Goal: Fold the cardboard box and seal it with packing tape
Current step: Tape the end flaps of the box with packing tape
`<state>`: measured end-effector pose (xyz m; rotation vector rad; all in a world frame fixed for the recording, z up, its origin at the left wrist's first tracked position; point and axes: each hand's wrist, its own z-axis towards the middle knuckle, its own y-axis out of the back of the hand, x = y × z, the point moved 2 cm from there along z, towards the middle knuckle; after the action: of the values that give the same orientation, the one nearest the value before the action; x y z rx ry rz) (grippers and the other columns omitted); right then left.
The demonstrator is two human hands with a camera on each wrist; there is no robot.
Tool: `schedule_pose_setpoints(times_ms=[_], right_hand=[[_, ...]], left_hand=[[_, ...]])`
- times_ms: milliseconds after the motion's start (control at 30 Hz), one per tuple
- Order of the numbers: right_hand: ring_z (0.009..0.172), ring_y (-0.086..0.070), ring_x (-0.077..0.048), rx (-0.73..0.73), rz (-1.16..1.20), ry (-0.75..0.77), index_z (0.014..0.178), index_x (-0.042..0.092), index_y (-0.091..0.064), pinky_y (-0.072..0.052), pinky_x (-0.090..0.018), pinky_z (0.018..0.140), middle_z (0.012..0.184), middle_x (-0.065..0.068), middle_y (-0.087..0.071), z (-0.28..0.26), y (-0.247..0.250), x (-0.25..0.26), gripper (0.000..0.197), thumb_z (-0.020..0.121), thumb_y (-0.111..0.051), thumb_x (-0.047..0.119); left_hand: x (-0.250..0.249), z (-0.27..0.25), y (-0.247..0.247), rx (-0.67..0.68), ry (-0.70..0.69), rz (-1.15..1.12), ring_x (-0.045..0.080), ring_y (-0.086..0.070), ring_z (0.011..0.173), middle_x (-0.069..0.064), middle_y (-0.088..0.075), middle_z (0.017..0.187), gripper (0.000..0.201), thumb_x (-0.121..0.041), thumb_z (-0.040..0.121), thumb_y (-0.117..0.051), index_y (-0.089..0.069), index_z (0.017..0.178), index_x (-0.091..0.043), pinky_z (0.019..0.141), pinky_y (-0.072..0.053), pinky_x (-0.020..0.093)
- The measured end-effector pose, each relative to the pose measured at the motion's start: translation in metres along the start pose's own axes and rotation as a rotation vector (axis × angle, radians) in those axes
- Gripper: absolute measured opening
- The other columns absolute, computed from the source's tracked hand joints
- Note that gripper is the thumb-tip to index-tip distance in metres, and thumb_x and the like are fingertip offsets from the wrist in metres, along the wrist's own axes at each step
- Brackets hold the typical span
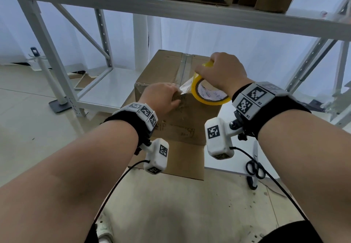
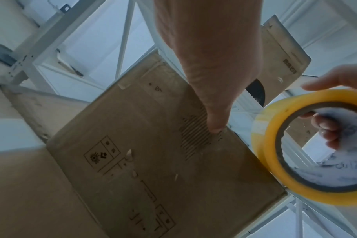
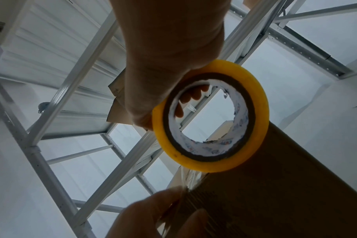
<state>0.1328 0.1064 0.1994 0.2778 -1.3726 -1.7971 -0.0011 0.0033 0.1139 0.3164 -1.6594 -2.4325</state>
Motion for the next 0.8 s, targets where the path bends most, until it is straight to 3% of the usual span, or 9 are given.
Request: schedule_pose_setpoints(times_ms=[100,200,300,433,567,800], right_hand=[[0.077,-0.049,-0.019,0.025,0.131,-0.016,0.081,0.014,-0.053,-0.035,-0.031,0.067,0.068,0.004,-0.045,0.001,0.000,-0.008,0.034,0.085,-0.054,0.048],[0.064,-0.043,-0.013,0.021,0.241,-0.038,0.067,0.019,-0.047,-0.034,-0.027,0.062,0.063,0.005,-0.040,0.001,-0.001,-0.016,0.040,0.080,-0.062,0.054],[0.054,-0.038,-0.012,0.026,0.226,-0.046,0.058,0.017,-0.041,-0.031,-0.026,0.055,0.057,0.002,-0.036,0.003,0.003,-0.011,0.049,0.077,-0.066,0.054],[0.053,-0.037,-0.014,0.033,0.069,-0.020,0.059,0.016,-0.039,-0.027,-0.026,0.050,0.056,0.001,-0.036,0.006,0.018,-0.006,0.044,0.076,-0.066,0.046],[0.056,-0.042,-0.019,0.088,-0.117,-0.053,0.059,0.013,-0.043,-0.029,-0.025,0.050,0.056,-0.001,-0.040,0.001,0.021,-0.024,0.038,0.070,-0.066,0.041],[0.056,-0.044,-0.018,0.128,-0.158,-0.060,0.061,0.014,-0.047,-0.030,-0.024,0.050,0.058,0.000,-0.045,0.002,0.017,-0.026,0.034,0.072,-0.064,0.041]], left_hand=[[0.000,-0.005,-0.005,0.028,0.007,-0.069,0.016,-0.048,0.126,-0.004,-0.051,0.138,0.046,-0.039,0.091,-0.056,-0.050,0.133,-0.021,0.102,-0.043,0.035],[0.003,-0.007,-0.006,0.058,0.005,-0.062,0.014,-0.036,0.136,-0.003,-0.041,0.147,0.056,-0.037,0.092,-0.056,-0.040,0.142,-0.020,0.110,-0.034,0.036],[0.004,-0.007,-0.007,0.072,0.017,-0.060,0.014,-0.030,0.140,-0.003,-0.035,0.151,0.060,-0.037,0.092,-0.056,-0.034,0.145,-0.021,0.113,-0.029,0.036],[0.002,-0.012,-0.008,0.065,0.026,-0.038,0.013,-0.025,0.142,-0.004,-0.029,0.154,0.063,-0.040,0.094,-0.053,-0.027,0.148,-0.023,0.113,-0.023,0.032],[-0.001,-0.014,-0.008,0.044,0.030,-0.031,0.011,-0.023,0.142,-0.005,-0.027,0.154,0.063,-0.043,0.095,-0.049,-0.025,0.149,-0.023,0.113,-0.019,0.029],[-0.014,-0.010,-0.008,0.097,0.053,0.016,0.021,-0.019,0.144,0.005,-0.024,0.156,0.070,-0.052,0.092,-0.047,-0.022,0.150,-0.022,0.116,-0.012,0.034]])
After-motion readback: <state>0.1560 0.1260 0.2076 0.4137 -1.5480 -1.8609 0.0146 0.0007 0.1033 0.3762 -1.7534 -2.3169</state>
